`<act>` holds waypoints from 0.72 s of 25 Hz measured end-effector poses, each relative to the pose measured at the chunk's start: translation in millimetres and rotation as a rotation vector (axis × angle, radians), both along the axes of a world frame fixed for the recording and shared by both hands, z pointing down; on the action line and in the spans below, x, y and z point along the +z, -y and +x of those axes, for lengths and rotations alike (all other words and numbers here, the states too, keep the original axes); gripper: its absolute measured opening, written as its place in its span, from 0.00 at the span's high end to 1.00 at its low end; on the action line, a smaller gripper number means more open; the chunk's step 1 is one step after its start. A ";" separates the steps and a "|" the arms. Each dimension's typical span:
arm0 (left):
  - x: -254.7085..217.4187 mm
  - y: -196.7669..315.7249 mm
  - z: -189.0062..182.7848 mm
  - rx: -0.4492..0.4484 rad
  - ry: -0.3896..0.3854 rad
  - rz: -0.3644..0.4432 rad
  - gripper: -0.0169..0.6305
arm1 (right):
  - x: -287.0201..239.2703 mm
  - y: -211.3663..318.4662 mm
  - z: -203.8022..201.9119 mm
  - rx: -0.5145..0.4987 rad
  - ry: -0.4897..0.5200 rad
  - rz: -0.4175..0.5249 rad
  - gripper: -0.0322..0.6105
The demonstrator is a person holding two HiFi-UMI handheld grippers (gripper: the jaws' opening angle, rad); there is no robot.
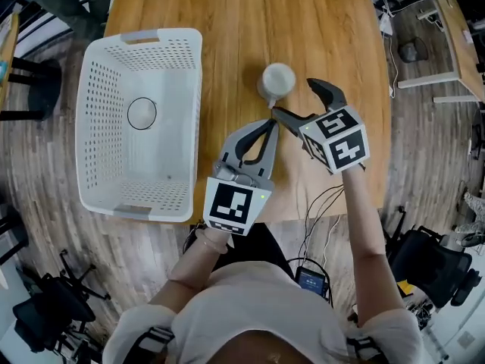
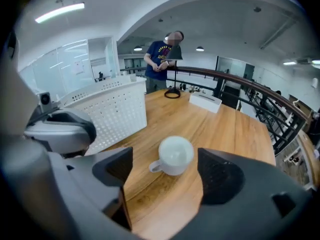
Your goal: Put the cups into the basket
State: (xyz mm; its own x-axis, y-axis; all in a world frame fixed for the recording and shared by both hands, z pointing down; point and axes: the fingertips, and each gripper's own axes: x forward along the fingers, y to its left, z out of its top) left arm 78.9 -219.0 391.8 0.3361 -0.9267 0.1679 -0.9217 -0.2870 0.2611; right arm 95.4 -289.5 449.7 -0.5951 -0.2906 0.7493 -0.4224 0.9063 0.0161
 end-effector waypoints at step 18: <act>13.3 4.8 -9.8 -0.015 -0.081 -0.022 0.96 | 84.2 45.2 -23.7 -0.043 -0.334 -0.200 0.31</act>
